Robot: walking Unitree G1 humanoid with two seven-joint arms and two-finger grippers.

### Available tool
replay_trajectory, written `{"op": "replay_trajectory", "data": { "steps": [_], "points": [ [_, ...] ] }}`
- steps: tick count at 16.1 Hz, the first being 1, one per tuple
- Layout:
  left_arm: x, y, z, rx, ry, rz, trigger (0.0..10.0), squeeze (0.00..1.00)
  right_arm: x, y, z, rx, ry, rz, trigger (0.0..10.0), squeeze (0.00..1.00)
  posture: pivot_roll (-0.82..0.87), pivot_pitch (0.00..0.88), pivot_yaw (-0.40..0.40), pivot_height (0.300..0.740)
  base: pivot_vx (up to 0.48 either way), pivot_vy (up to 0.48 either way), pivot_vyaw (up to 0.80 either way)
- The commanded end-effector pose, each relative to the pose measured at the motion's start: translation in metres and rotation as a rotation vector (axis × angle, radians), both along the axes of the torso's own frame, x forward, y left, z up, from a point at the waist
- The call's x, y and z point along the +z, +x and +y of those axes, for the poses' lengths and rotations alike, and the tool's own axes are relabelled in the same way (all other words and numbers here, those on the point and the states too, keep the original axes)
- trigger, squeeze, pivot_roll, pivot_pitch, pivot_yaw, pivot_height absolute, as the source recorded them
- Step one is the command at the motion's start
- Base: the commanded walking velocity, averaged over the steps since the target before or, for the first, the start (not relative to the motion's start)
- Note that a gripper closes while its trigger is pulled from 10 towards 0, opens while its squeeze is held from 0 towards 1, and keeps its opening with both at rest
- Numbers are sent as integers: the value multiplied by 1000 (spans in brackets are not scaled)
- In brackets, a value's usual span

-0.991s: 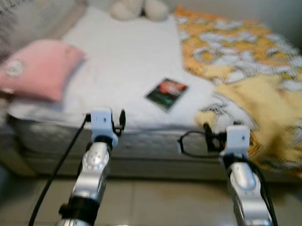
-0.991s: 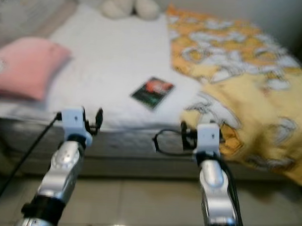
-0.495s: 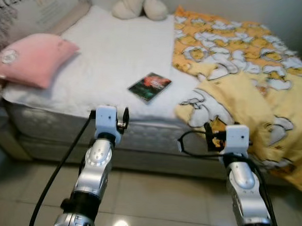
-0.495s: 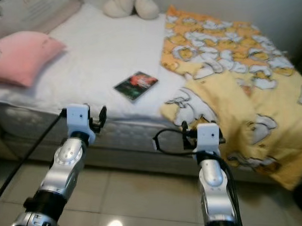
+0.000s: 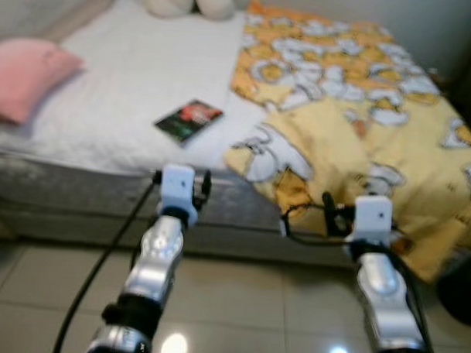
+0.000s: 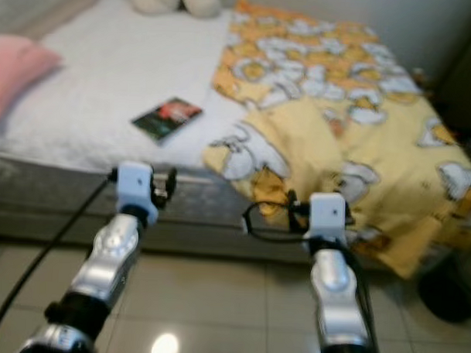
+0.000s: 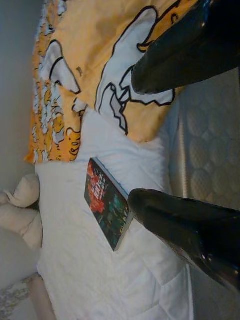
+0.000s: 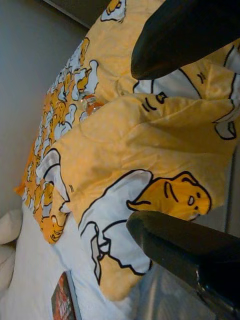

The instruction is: Clean up the room

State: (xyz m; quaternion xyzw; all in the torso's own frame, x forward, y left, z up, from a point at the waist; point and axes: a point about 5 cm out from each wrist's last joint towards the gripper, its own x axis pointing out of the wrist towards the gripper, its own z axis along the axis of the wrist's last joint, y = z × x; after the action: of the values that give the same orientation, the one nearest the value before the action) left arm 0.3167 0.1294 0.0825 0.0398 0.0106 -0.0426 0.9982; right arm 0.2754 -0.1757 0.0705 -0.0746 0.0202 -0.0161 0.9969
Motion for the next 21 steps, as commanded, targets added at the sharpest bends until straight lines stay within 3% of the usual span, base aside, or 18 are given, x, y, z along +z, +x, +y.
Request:
{"op": "replay_trajectory", "data": {
  "steps": [1, 6, 17, 21],
  "points": [
    [6, 5, 0, 12, -7, -18, 10000, 0, 4, 3, 8, 39, -9, -18, 10000, 0, -38, 0, 12, 740, 480, 0, 0],
    [4, 7, 8, 68, -66, -5, 10000, 0, 2, 4, 7, 42, -11, -9, 10000, 0, -39, 0, 11, 740, 480, 0, 0],
    [6, 14, 21, 103, -5, 4, 10000, 0, 4, 6, 12, 84, -17, -17, 10000, 0, -33, 0, 2, 740, 374, 276, 0],
    [9, 14, 18, 57, 2, -19, 10000, 0, 7, 6, 7, 30, 107, -41, 10000, 0, -30, 0, 11, 740, 298, 376, 0]
  ]
}}
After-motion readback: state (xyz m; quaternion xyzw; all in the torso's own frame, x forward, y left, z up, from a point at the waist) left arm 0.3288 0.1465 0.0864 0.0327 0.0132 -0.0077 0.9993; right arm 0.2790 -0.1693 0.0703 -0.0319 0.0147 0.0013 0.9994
